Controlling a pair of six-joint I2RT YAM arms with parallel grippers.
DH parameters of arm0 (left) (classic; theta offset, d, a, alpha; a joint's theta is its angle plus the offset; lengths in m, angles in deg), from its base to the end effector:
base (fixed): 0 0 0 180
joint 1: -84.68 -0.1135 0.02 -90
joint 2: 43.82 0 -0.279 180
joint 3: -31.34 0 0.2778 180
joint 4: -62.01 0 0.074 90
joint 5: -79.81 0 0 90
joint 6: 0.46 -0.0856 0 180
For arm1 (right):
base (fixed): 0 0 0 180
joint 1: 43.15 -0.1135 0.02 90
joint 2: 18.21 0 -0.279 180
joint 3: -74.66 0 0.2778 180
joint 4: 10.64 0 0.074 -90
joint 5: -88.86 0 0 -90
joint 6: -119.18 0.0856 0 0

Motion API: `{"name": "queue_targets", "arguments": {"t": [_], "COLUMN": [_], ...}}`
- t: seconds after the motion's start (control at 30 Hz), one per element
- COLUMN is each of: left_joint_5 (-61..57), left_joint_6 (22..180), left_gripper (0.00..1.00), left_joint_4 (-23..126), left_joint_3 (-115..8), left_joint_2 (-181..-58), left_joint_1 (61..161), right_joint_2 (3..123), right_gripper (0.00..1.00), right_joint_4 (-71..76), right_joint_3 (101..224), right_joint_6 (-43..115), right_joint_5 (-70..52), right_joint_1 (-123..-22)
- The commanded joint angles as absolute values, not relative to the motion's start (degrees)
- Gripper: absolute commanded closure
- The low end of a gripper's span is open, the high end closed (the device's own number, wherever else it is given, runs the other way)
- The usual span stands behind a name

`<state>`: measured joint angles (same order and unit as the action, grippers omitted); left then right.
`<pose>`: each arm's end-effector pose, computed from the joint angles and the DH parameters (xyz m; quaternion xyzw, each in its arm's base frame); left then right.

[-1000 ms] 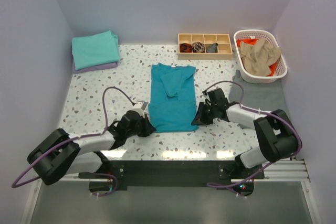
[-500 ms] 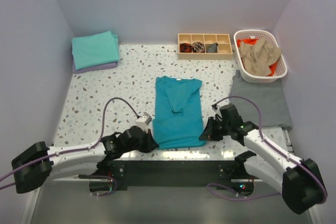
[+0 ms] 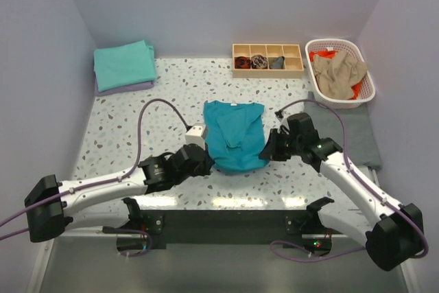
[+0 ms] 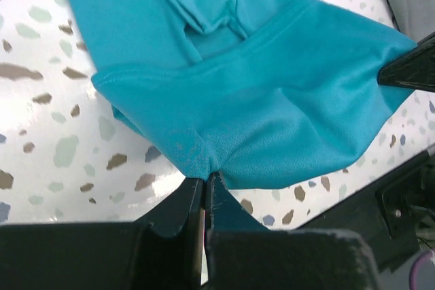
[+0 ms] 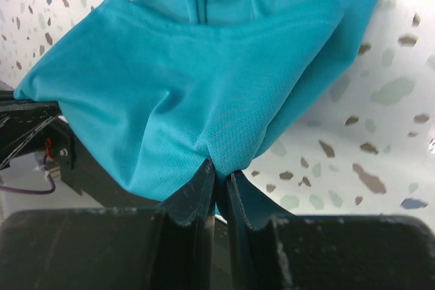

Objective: Fold and stack the t-shirts
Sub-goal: Fold the tshirt

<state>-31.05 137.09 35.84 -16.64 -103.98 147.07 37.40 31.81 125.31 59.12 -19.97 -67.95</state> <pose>0.1538 -0.2282 0.2014 0.0361 0.8880 -0.2573 0.3794 0.2100 0.1275 0.2056 -0.0181 0.9209 0.3001 0.2481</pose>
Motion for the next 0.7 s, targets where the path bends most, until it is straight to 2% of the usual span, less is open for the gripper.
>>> {"name": "queue_targets", "arguments": {"t": [0.0, 0.3, 0.67], "left_joint_5": [-38.9, -30.8, -21.3], "left_joint_6": [131.5, 124.3, 117.7], "left_gripper": [0.97, 0.95, 0.95], "left_joint_4": [34.5, 43.5, 48.6], "left_joint_3": [-24.2, -29.4, -42.5], "left_joint_2": [-109.3, -118.2, -137.0], "left_joint_1": [146.0, 131.6, 123.0], "right_joint_2": [44.1, 58.6, 75.6], "right_gripper": [0.87, 0.85, 0.86], "right_joint_4": [30.9, 28.1, 27.1], "right_joint_3": [132.6, 144.3, 159.7], "right_joint_6": [54.8, 51.6, 49.0], "right_joint_5": [-15.8, -11.2, -8.9], "right_joint_1": [-68.0, -67.9, -66.4]}}
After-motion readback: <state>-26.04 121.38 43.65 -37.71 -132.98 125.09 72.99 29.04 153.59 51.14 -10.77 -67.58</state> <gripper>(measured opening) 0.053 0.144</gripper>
